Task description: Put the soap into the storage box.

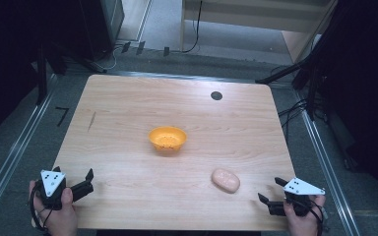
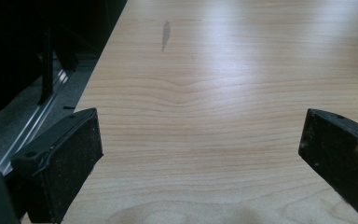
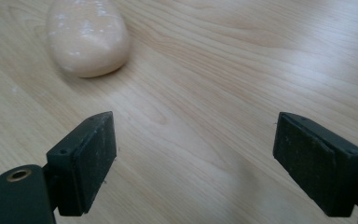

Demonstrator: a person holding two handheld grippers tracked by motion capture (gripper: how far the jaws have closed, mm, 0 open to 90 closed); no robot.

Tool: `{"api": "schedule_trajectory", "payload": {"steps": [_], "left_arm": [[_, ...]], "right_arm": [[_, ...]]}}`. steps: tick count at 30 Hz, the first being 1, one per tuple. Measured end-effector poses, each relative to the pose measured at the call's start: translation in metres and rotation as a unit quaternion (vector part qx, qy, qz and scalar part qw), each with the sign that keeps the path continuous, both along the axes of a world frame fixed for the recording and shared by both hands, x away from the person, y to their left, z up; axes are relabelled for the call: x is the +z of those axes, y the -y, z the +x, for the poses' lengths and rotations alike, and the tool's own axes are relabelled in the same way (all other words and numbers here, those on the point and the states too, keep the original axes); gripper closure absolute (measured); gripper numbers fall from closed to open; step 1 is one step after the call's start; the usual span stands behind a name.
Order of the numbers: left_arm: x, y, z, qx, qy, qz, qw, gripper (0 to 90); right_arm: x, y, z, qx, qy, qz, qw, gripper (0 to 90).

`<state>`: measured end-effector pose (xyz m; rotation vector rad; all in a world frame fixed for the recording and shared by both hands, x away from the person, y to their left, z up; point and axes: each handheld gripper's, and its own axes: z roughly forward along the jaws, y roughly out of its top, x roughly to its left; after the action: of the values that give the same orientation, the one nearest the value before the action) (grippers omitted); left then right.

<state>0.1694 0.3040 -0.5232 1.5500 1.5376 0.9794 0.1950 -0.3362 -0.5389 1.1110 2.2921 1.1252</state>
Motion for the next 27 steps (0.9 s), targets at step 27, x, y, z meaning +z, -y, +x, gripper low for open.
{"api": "schedule_trajectory", "payload": {"steps": [27], "left_arm": [[0.000,0.000,0.001,-0.006,-0.006,0.002,1.0000,0.0]], "right_arm": [[0.027,-0.035,0.028,0.076,-0.049,-0.077,0.9930,18.8]]}}
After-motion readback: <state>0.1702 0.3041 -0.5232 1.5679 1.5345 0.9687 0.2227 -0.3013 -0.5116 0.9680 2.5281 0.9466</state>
